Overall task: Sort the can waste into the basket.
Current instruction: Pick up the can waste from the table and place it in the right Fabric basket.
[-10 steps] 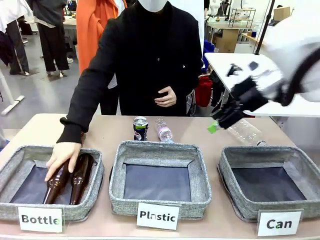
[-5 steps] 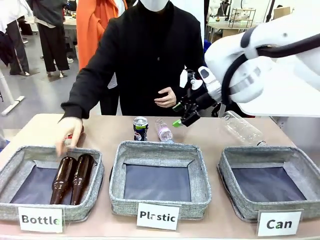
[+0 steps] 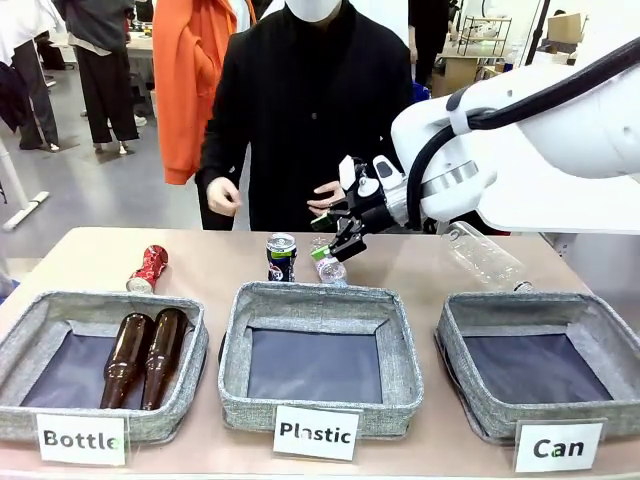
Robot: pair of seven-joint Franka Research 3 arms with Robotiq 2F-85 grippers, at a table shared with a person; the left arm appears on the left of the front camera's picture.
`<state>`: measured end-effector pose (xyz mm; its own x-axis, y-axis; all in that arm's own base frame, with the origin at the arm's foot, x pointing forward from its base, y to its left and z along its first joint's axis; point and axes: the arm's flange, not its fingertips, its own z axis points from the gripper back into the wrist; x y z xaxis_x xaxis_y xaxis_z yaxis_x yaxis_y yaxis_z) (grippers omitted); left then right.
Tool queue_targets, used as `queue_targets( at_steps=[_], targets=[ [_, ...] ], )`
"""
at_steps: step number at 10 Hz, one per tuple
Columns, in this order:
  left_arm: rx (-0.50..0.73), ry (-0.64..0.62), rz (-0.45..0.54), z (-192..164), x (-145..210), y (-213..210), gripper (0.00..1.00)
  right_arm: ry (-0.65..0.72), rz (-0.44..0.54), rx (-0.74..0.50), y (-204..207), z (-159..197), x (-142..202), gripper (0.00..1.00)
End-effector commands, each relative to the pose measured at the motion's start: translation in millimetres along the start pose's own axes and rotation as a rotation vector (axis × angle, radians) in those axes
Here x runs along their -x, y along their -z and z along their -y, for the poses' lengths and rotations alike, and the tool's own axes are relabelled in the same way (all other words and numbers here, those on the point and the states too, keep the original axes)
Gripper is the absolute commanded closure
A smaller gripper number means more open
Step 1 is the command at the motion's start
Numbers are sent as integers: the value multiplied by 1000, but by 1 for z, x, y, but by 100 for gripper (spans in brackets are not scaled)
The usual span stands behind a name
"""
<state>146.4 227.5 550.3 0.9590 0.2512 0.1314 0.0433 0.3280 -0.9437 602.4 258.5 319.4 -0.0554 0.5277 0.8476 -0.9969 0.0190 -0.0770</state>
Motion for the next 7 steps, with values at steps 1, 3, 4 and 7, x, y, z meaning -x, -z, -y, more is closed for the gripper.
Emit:
queue_targets(
  at_steps=[1,3,4,7],
  targets=[
    [28,43,-75,1,-2,52,0,5,50,-8,12,10,-2,0],
    [0,-6,-159,-19,-7,102,0,39,74,-77,32,10,5,0],
    [-26,-29,-188,-31,-9,127,0,59,85,-91,40,11,9,0],
    [-30,-35,-215,-32,-15,126,0,88,121,-171,61,11,10,0]
  ],
)
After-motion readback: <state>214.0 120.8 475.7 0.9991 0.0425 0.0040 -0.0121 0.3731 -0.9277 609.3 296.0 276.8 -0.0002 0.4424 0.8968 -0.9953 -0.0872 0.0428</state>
